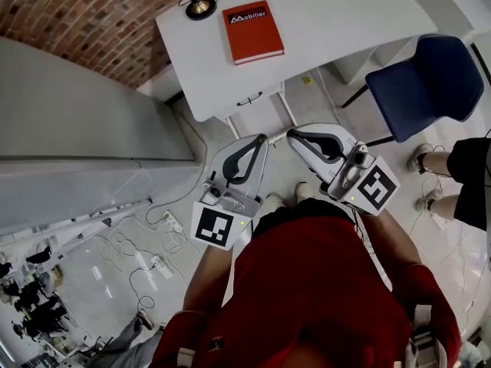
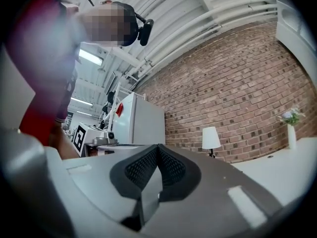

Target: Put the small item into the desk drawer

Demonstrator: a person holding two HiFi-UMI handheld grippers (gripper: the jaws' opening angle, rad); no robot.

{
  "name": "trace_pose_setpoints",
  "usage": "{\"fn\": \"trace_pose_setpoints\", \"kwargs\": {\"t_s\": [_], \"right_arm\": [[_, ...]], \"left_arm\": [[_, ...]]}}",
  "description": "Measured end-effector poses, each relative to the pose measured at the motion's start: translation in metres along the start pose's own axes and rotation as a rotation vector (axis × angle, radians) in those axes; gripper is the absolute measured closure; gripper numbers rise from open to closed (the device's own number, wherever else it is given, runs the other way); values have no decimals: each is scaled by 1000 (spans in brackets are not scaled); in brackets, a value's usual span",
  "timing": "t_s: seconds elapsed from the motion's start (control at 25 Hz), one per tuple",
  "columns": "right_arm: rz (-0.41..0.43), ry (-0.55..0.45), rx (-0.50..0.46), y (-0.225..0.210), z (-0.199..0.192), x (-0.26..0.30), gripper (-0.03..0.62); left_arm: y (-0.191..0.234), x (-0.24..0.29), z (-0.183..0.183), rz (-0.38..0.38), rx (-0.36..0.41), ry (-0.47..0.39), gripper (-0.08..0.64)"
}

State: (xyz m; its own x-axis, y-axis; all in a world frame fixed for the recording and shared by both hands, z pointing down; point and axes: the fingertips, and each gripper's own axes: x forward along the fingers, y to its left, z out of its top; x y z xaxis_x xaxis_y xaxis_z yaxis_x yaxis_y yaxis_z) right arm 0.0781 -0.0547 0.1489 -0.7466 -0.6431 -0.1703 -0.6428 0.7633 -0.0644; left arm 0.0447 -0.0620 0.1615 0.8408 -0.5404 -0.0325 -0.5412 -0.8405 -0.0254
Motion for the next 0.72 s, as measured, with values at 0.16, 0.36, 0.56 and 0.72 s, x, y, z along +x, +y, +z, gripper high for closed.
{"fn": "trace_pose_setpoints", "kwargs": {"t_s": [0.16, 0.36, 0.56, 0.72], "right_arm": [[-15, 13, -1, 10, 1, -5, 583], [-31, 16, 2, 17, 2, -13, 583], [-40, 25, 4, 19, 2, -19, 582], [-37, 28, 3, 19, 2, -22, 583]], "left_arm": [[-7, -7, 5, -1, -9, -8, 554], [-13, -12, 8, -3, -7, -16, 554], [-20, -12, 11, -9, -7, -26, 554], [-23, -12, 10, -9, -13, -24, 554]]}}
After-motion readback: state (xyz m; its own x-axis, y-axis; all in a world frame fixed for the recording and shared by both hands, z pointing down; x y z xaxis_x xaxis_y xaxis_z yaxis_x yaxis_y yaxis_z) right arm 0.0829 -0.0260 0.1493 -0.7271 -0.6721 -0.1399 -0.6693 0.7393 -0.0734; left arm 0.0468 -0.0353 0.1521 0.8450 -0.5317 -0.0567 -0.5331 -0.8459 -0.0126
